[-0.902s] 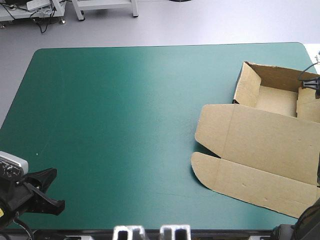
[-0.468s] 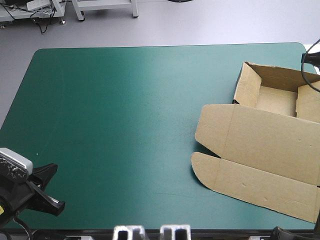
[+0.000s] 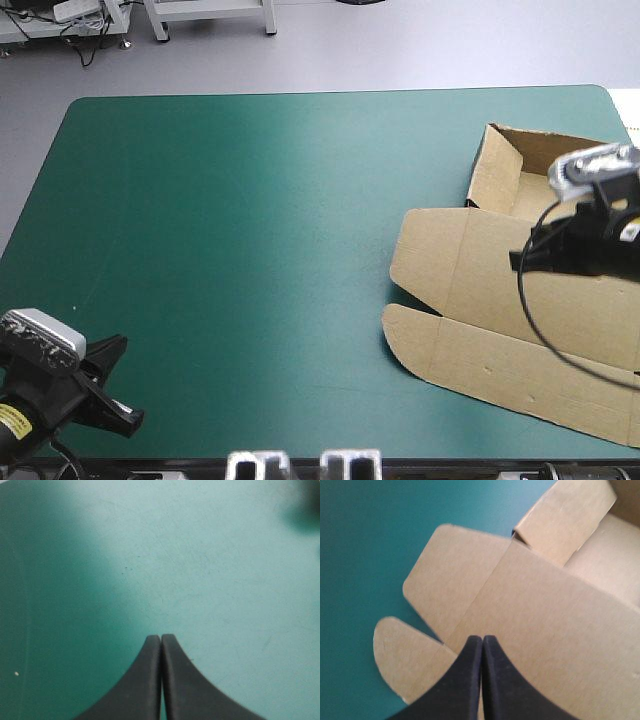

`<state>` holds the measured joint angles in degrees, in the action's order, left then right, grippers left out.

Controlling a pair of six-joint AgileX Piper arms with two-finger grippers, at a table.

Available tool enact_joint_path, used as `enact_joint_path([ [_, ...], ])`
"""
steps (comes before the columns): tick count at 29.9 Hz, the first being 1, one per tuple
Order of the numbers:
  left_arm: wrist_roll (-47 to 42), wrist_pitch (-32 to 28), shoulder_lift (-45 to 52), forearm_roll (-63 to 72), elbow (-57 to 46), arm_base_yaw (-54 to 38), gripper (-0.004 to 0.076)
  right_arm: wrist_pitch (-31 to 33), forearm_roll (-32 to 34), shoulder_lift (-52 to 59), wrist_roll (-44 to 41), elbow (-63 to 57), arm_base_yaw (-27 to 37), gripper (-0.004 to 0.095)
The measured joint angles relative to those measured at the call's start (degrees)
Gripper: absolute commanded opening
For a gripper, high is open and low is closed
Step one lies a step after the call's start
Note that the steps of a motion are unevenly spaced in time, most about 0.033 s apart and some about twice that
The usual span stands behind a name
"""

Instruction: Fold the box

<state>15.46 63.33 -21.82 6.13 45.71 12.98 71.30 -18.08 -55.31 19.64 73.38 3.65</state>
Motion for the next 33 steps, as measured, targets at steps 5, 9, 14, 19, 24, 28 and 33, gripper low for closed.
enact_joint_path([
  [5,0.0,-1.6,5.1,1.5,-8.2,0.0,-0.0011,-2.6,1.0,11.7,0.7,-15.9,-0.5,-0.0015],
  [9,0.0,-3.0,8.4,2.4,-14.0,0.0,-0.0011,-5.6,1.3,21.8,0.8,-27.5,-0.5,-0.0016],
  [14,0.0,-3.4,10.5,2.9,-17.3,0.0,-0.0011,-6.4,1.9,32.0,0.8,-36.2,-0.5,-0.0019],
  [19,0.0,-3.9,10.5,3.2,-17.3,0.0,-0.0011,-6.8,2.3,39.1,0.8,-40.3,-0.5,-0.0019],
  [24,0.0,-3.3,10.5,3.5,-17.3,0.0,-0.0011,-7.8,2.4,42.2,1.8,-43.2,-0.5,-0.0019],
  [28,0.0,-1.8,10.5,3.6,-17.3,0.0,-0.0011,-8.5,2.4,42.4,2.2,-45.5,-0.5,-0.0019],
  [33,0.0,-1.5,10.5,3.6,-17.3,0.0,-0.0011,-9.0,2.1,42.4,2.2,-45.6,-0.5,-0.0019],
])
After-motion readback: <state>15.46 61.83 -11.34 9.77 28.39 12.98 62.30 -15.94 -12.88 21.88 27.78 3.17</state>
